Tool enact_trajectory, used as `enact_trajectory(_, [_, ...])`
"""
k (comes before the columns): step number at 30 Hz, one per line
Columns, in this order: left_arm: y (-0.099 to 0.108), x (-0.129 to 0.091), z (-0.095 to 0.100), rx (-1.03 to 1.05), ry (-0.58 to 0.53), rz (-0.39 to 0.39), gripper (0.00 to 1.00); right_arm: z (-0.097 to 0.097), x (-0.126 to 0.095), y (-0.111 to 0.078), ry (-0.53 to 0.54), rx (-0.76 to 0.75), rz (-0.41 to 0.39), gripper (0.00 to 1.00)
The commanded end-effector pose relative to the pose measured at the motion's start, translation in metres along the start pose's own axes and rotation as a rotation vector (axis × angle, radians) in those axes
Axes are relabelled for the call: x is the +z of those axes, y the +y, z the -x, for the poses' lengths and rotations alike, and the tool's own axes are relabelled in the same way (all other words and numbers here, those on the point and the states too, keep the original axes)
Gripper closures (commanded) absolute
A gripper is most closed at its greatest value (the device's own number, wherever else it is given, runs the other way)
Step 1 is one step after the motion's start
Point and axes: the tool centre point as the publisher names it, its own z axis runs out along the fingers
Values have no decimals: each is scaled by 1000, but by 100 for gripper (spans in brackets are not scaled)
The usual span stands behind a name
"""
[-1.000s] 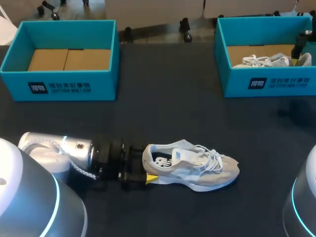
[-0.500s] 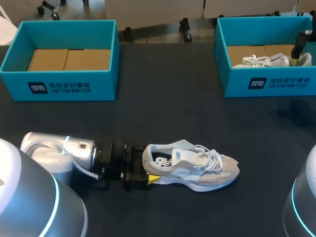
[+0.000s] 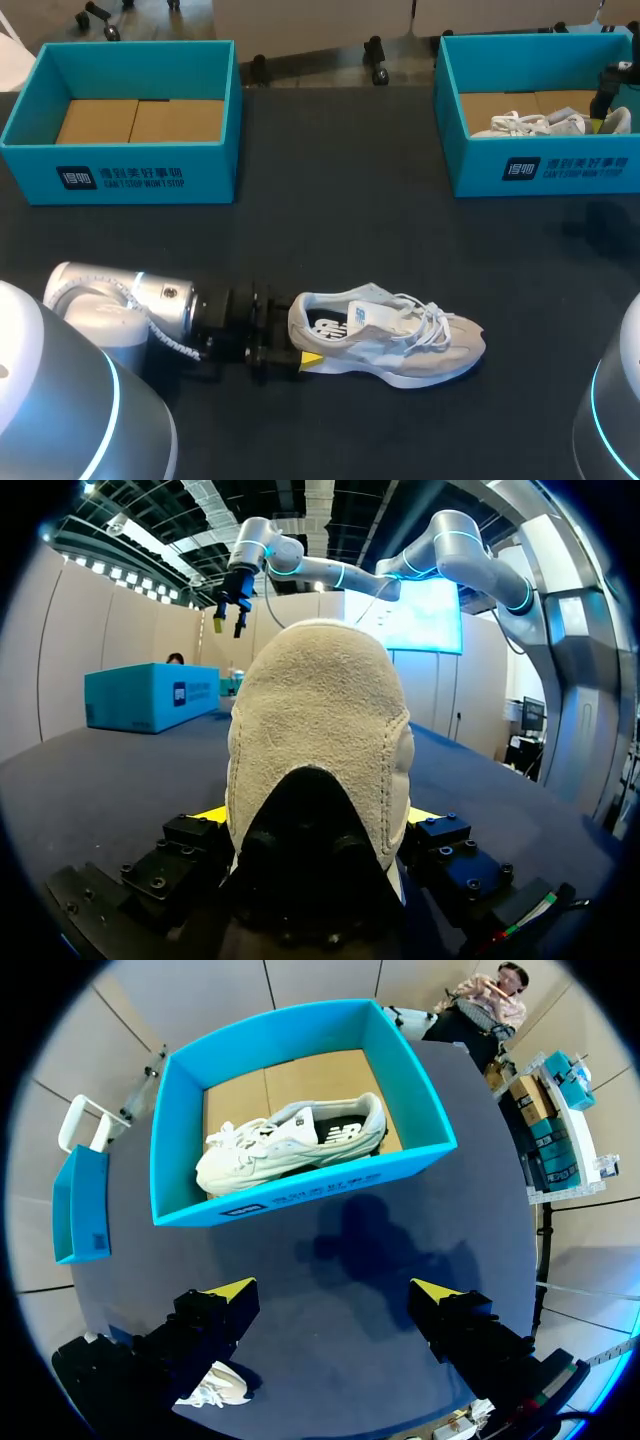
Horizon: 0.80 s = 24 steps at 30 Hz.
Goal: Take the shoe out of the shoebox, open the shoe tongue, remove and reinsert the insole, then place the shoe into the shoebox
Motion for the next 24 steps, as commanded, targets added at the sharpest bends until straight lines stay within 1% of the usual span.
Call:
enact_trajectory(1, [2,1,1,-1,3,2,100,0,0,0,-1,1,1,0])
enact_trajectory(11, [2,1,1,-1,3,2,100,0,0,0,-1,1,1,0])
enact_trajectory(13, [2,1,1,-1,3,2,100,-10,-7,2,-28,23,-12,0])
enact_trajectory(16, [2,1,1,-1,3,2,100,-31,-10,-5,-50,45,-23,0])
enact_trajectory(18, [2,1,1,-1,3,2,100,-45,-11,-15,-55,63,-17,0])
enact_trajectory(20, [2,1,1,-1,3,2,100,-57,-12,-27,-38,75,-7,0])
enact_trajectory(24, [2,1,1,-1,3,2,100,-80,-16,-50,-52,90,-5,0])
